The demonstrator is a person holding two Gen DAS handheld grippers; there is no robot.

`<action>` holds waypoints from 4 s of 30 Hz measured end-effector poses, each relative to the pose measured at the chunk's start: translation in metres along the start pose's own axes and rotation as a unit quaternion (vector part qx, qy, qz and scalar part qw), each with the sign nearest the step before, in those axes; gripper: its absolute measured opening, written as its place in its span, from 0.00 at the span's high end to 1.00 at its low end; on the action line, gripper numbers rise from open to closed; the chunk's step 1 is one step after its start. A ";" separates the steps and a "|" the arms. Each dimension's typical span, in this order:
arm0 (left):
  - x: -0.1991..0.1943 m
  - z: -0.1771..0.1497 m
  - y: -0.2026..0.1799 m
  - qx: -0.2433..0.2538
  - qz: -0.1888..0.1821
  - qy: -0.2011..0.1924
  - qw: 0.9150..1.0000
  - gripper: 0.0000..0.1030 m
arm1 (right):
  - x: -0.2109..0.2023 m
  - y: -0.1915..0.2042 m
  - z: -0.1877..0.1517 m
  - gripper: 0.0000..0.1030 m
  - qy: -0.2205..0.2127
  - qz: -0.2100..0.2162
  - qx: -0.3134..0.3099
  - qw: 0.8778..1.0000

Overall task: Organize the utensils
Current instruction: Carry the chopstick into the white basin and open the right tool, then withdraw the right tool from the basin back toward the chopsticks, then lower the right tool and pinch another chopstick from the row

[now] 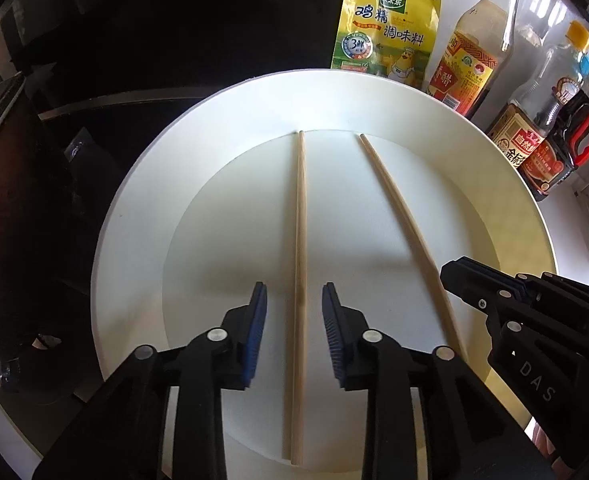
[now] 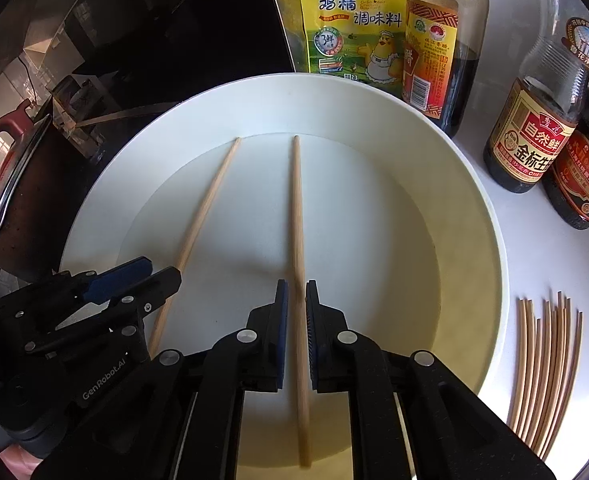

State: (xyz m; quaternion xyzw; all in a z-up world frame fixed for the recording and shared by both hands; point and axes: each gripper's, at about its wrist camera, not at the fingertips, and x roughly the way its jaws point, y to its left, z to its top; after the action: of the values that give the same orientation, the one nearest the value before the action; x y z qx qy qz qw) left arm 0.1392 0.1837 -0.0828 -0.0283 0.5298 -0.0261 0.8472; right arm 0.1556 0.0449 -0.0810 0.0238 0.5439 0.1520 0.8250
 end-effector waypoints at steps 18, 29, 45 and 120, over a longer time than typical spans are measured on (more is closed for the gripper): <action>-0.055 -0.031 0.008 -0.020 0.020 -0.047 0.998 0.44 | -0.050 -0.002 -0.032 0.75 -0.035 0.000 0.004 0.999; -0.083 -0.050 -0.011 -0.026 0.021 -0.062 0.998 0.38 | -0.092 -0.016 -0.067 0.67 -0.049 -0.003 0.001 0.999; -0.100 -0.086 -0.075 -0.011 0.012 -0.059 0.998 0.33 | -0.141 -0.072 -0.119 0.65 -0.053 -0.024 0.007 0.998; 0.005 -0.127 -0.255 0.049 0.009 -0.004 0.999 0.12 | -0.099 -0.249 -0.199 0.45 -0.060 -0.142 0.036 0.987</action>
State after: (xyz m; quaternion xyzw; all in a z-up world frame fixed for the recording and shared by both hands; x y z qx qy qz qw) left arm 0.0241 -0.0736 -0.1236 0.0178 0.5245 -0.0439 0.8501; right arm -0.0040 -0.2447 -0.1247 -0.0150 0.4961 0.0115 0.8681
